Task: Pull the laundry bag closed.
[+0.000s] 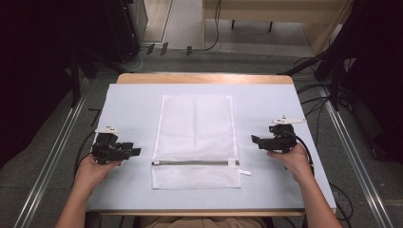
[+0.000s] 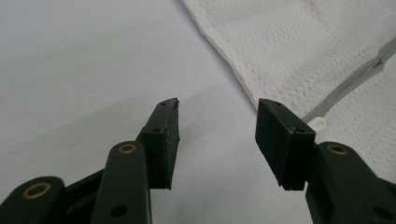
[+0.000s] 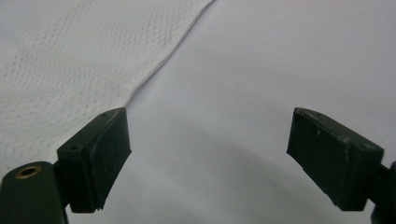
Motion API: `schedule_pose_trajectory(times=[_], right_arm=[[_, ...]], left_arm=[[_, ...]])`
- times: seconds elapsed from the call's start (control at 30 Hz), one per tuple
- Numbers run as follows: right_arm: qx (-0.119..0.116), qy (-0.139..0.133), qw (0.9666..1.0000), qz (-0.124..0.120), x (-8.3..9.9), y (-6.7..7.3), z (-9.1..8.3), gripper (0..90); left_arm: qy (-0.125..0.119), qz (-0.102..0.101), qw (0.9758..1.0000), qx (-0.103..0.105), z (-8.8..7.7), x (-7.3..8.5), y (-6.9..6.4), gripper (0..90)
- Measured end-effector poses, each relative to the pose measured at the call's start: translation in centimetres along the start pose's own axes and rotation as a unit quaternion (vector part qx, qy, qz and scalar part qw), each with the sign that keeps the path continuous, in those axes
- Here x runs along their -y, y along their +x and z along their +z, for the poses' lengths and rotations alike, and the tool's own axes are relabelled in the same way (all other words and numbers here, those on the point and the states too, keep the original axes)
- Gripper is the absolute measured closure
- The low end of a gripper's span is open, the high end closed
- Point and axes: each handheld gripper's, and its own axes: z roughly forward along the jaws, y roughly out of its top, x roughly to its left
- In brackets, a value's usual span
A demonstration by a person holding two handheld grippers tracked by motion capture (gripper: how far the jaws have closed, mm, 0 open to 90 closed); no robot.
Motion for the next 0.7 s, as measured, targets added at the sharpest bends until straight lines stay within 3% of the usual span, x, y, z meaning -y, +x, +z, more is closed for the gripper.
schedule_pose_trajectory(times=[0.43,0.5,0.53,0.57,0.7], right_arm=[[-0.004,0.006,0.9999,-0.009,0.0,0.4,0.1,14.7],[-0.006,0.009,0.9999,-0.008,0.0,0.5,0.1,15.0],[-0.006,0.013,0.9999,-0.007,0.0,0.5,0.1,15.3],[-0.010,0.017,0.9998,-0.004,0.0,0.5,0.1,15.3],[-0.009,0.024,0.9997,-0.001,0.1,0.5,0.1,15.1]], left_arm=[[0.001,-0.024,0.9997,0.000,0.0,-0.2,0.4,48.6],[0.001,-0.028,0.9996,0.001,0.1,-0.3,0.5,39.5],[0.008,-0.052,0.9986,0.010,0.2,-0.5,0.8,34.8],[0.010,-0.057,0.9982,0.017,0.2,-0.5,0.9,35.8],[0.007,-0.061,0.9980,0.013,0.1,-0.6,1.2,28.5]])
